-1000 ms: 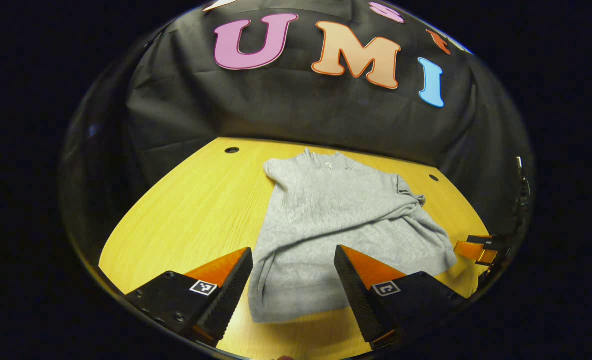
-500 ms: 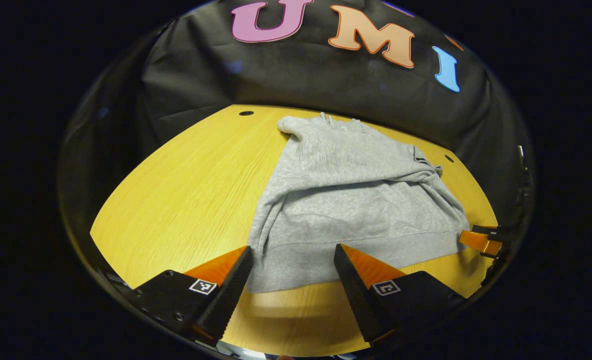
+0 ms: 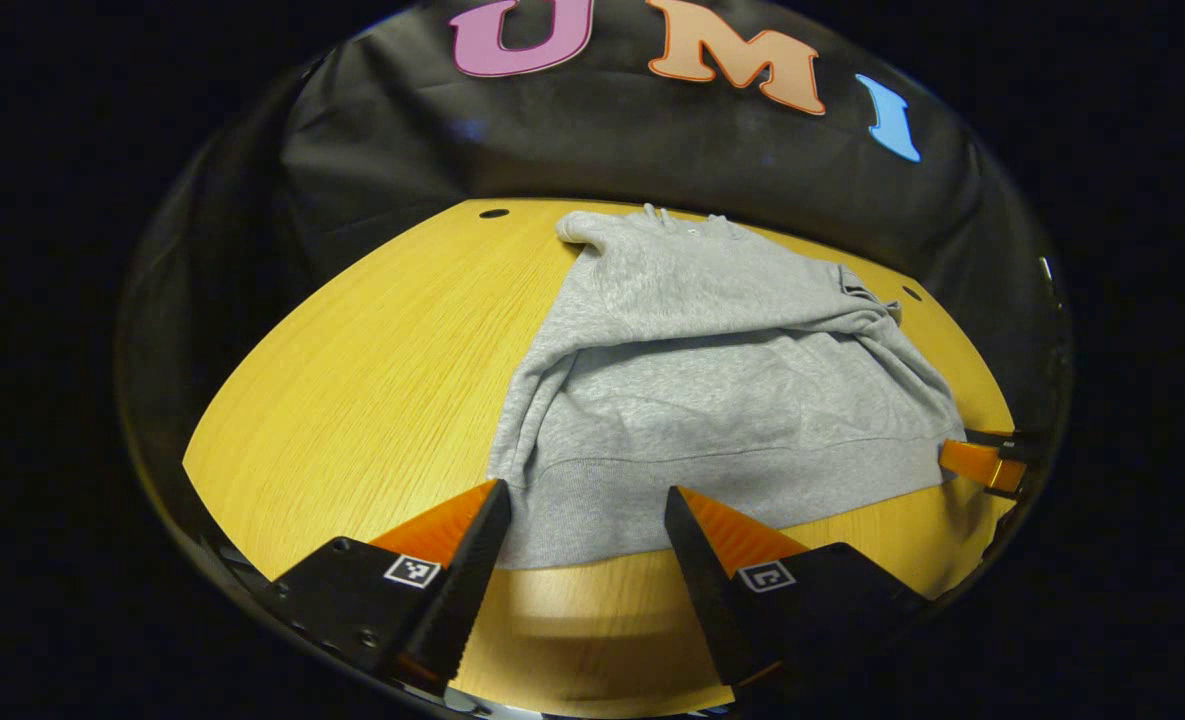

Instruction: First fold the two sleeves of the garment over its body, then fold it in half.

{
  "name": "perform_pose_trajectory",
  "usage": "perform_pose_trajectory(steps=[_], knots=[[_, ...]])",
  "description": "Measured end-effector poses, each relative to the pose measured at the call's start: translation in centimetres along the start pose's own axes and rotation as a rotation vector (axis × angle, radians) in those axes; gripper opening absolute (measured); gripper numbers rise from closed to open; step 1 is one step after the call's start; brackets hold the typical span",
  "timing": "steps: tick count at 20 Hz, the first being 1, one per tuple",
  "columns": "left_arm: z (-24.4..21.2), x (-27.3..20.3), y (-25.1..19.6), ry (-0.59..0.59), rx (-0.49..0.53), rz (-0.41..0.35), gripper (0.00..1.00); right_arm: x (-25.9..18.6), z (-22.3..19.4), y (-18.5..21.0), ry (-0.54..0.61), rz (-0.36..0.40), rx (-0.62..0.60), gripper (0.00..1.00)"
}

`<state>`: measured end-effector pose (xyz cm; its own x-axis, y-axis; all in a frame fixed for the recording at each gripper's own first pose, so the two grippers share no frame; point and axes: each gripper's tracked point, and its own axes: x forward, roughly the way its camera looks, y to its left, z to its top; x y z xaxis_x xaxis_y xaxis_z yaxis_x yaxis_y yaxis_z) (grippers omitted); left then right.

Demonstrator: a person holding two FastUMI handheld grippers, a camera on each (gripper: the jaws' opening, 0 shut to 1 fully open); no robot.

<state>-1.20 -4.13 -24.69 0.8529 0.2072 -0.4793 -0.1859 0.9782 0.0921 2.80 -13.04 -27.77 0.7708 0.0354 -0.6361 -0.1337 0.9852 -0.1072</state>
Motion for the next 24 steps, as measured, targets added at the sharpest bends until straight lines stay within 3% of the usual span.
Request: perform_pose_trajectory(steps=[1, 4, 5, 6, 7, 8, 10, 11, 16, 24], knots=[[0.2, 0.0, -0.1, -0.009, -0.009, -0.005, 0.88, 0.0, 0.0, 0.2, 0.001, 0.004, 0.009, 0.78], [0.2, 0.4, -0.2, -0.002, -0.042, -0.009, 0.51, 0.3, 0.1, 1.4, 0.011, 0.036, 0.032, 0.43], [0.3, 0.4, -0.4, 0.002, -0.055, -0.017, 0.47, 0.2, 0.0, 1.7, 0.017, 0.035, 0.046, 0.35], [0.3, 0.4, -0.6, 0.005, -0.068, -0.027, 0.31, 0.2, 0.1, 1.8, 0.017, 0.031, 0.051, 0.2], [0.2, 0.4, -0.8, 0.008, -0.079, -0.033, 0.26, 0.0, 0.0, 1.8, 0.023, 0.031, 0.053, 0.18], [0.3, 0.5, -0.9, 0.01, -0.079, -0.035, 0.11, 0.2, 0.2, 1.9, 0.023, 0.028, 0.055, 0.14], [0.3, 0.5, -1.0, 0.019, -0.053, -0.03, 0.0, 0.4, 0.1, 2.1, 0.027, 0.027, 0.059, 0.13], [0.3, 0.6, -1.0, 0.023, -0.043, -0.031, 0.0, 0.1, 0.2, 2.0, 0.033, 0.028, 0.059, 0.07], [0.9, 0.3, -1.2, 0.042, -0.113, -0.037, 0.0, -0.1, 0.6, 2.2, 0.029, 0.045, 0.073, 0.03], [8.7, -0.6, -2.5, -0.111, -0.157, -0.098, 0.0, -0.9, 6.4, 3.8, -0.079, 0.124, 0.186, 0.03]])
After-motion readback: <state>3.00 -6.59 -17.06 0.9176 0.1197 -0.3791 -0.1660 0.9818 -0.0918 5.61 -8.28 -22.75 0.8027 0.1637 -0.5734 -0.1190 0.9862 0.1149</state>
